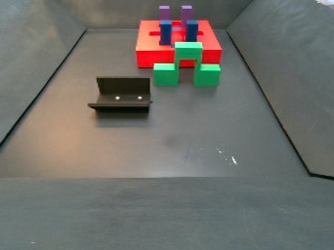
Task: Pick up the yellow object. Move up. Move to above the board. Insert the yellow object.
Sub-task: Move to above the board, then insert the yellow object.
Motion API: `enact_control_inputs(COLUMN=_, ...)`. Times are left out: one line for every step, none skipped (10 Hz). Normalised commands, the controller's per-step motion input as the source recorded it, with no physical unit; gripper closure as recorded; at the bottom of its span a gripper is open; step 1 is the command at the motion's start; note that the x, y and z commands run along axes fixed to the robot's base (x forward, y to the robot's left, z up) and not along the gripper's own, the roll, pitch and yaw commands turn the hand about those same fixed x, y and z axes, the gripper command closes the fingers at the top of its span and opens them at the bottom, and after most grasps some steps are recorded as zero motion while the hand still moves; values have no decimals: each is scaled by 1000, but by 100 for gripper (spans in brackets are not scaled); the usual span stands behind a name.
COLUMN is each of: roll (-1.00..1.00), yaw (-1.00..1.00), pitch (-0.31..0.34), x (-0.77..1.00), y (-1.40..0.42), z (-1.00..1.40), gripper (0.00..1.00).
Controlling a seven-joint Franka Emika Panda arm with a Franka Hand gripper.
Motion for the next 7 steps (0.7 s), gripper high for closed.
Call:
enact_control_inputs(roll=80, yaw=8, pitch=166, x=199, y=-230, z=52, gripper=100)
enact_control_inputs(roll=-1, yaw=6, pitch=-51, x=0, y=-3, z=-54, gripper=100)
enact_control_inputs(roll=-160, yaw=0, pitch=-167, x=-11, y=0, z=-323, gripper=100)
enact_control_inputs(roll=-261, yaw=0, pitch=-250, x=-3, y=0, z=-400, gripper=100)
enact_control_inputs(roll=-247, yaw=0, pitch=-247, x=0, y=0, z=-423, gripper=100)
enact_control_inputs(roll=-106, yaw=46, pitch=-211, x=-14, y=-194, z=-474, gripper=100)
enact_control_inputs(roll=0, yaw=46, pitch=-144, x=0, y=-340, z=-551, gripper=100)
